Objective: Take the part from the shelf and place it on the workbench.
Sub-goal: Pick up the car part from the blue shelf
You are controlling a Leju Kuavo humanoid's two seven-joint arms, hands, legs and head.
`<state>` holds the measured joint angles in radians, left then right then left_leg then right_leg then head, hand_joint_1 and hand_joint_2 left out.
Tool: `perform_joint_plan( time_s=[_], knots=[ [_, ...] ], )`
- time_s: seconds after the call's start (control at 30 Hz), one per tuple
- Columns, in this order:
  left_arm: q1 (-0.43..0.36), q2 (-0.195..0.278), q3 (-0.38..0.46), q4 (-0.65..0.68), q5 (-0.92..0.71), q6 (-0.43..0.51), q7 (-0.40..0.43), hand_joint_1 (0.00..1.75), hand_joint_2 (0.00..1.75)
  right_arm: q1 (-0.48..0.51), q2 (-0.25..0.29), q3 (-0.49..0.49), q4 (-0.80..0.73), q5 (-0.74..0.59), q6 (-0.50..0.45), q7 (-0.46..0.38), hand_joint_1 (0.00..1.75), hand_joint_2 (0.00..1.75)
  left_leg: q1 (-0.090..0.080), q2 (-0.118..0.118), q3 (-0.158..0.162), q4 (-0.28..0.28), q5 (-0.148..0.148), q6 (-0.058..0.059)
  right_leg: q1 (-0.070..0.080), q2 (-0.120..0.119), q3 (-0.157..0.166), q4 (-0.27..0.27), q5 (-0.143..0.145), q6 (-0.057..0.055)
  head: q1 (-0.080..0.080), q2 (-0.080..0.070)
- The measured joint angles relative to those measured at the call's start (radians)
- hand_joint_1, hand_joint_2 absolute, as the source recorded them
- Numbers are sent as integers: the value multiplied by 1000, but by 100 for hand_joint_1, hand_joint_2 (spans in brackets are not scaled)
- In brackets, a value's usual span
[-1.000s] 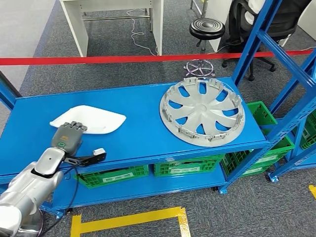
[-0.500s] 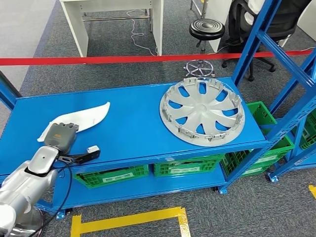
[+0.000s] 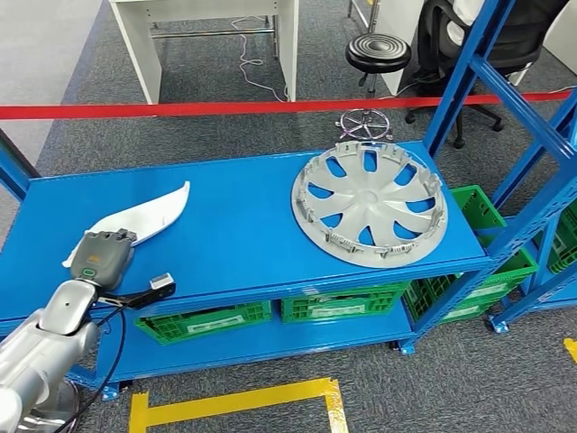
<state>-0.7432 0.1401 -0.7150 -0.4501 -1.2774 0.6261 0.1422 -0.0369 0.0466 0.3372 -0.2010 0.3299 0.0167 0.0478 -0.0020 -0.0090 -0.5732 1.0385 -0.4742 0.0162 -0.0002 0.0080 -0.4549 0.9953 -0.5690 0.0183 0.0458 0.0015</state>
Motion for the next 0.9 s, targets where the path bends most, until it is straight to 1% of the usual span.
perform_joint_plan(
  time_s=[0.07,0.13,0.2,0.3,0.37,0.5,0.63,0.73,0.8,0.87,0.9],
  knots=[
    [24,7,32,-35,1,40,-46,175,175,1,-1,1,0,-2,0,0,0,0,0,0,0,0,0,0,0,0,0,0,0,0,0,0],
    [51,12,75,-87,-14,49,-92,175,175,2,-2,2,0,-5,0,1,0,0,0,0,0,0,0,0,0,0,-1,0,0,0,0,0],
    [85,10,138,-164,-19,50,-179,175,175,4,-5,3,0,-7,-2,2,0,0,0,0,0,0,0,0,0,1,-2,0,0,0,0,0],
    [140,-17,275,-305,15,51,-354,175,175,9,-10,3,0,-13,-7,4,0,0,0,0,-1,0,0,0,-1,0,-11,0,0,0,0,0],
    [165,-44,353,-378,33,51,-415,175,175,12,-12,3,0,-15,-11,6,0,0,-1,0,-1,0,-1,0,-1,1,-11,-1,0,0,0,0],
    [195,-77,440,-468,60,51,-452,175,175,22,-15,3,1,-17,-15,10,0,0,-1,2,-2,0,0,0,-1,3,-3,0,1,1,0,0],
    [221,-97,485,-529,175,51,-531,175,175,26,-15,3,2,-20,-16,19,0,0,0,1,-1,0,0,0,-1,2,-4,0,1,1,0,0],
    [226,-100,487,-541,208,51,-537,175,175,27,-15,3,2,-21,-16,21,0,0,0,1,-2,0,0,0,-1,1,-4,0,1,0,0,0],
    [262,-100,463,-644,362,50,-519,175,175,30,-15,3,3,-29,-23,28,0,0,0,1,-2,0,0,0,-1,1,-4,0,1,0,0,0],
    [306,-96,427,-776,512,50,-496,175,175,35,-15,3,3,-36,-32,35,0,0,0,1,-2,0,0,0,0,1,-4,0,1,1,0,0],
    [316,-92,415,-809,526,50,-493,175,175,35,-15,3,3,-36,-34,36,0,0,0,1,-2,0,0,0,0,0,-4,0,0,0,0,0]
  ],
)
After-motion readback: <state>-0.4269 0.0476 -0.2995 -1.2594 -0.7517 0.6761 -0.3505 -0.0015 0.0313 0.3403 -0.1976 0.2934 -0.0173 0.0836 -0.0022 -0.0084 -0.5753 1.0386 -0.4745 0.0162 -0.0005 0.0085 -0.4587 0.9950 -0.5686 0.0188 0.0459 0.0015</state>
